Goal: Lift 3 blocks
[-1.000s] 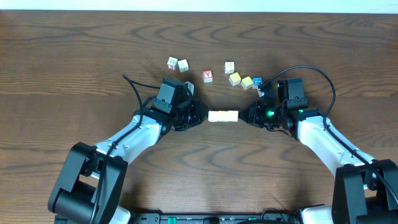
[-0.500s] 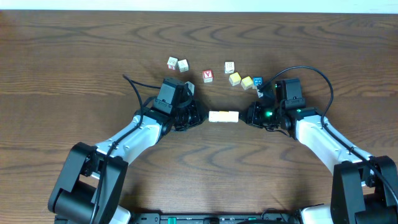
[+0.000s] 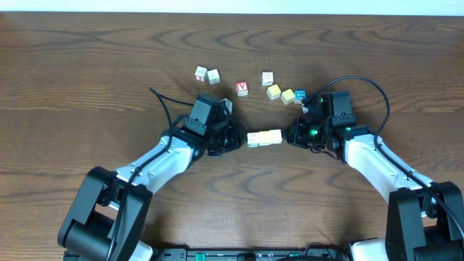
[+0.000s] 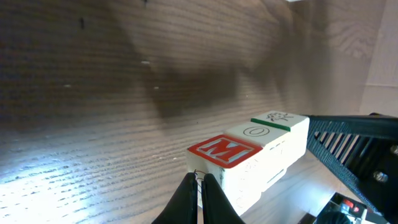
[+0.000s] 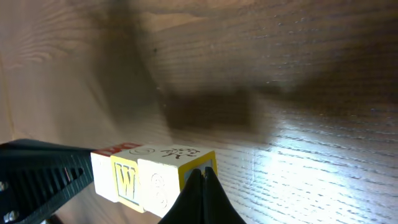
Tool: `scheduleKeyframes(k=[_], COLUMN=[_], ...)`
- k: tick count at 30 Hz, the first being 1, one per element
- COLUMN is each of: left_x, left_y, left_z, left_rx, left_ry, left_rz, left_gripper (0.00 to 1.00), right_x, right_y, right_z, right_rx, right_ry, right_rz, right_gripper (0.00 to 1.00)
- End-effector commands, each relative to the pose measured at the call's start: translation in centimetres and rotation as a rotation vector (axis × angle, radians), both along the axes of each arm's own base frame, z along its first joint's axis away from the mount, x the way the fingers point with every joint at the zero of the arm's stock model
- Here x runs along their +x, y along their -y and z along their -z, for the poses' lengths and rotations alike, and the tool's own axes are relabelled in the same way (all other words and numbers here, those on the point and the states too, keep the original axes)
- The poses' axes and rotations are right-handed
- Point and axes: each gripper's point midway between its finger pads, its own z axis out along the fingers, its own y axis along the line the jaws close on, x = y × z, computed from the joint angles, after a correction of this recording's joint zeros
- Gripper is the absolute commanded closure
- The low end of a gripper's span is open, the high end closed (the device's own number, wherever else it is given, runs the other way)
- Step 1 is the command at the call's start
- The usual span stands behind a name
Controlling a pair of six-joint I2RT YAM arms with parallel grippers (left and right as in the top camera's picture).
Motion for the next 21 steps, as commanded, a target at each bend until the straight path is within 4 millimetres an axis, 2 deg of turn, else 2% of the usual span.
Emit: scheduleKeyframes(k=[1, 7, 15, 21], left_x=[-1.4, -1.4, -1.6, -1.4], left_y=[3.3, 3.2, 3.1, 3.2], left_z=[-2.1, -1.9, 0.1, 0.0], left_rx=[-0.101, -0.093, -0.068, -0.074], left_ry=[0.011, 0.006, -0.039, -0.028], left_rz=[0.12, 0.115, 0.112, 0.113], left_gripper=[0.93, 0.93, 0.93, 0.93], right_x=[-2.5, -2.5, -2.8, -2.8], right_y=[-4.3, -4.3, -4.0, -3.6], right_z=[-1.7, -1.7, -1.0, -0.4], right_rx=[0.171, 0.168, 0.148, 0.115], right_ry=[-0.038, -0.037, -0.044, -0.044], right_rz=[-0.158, -0.156, -0.152, -0.139], right_gripper=[0.99, 0.99, 0.99, 0.99])
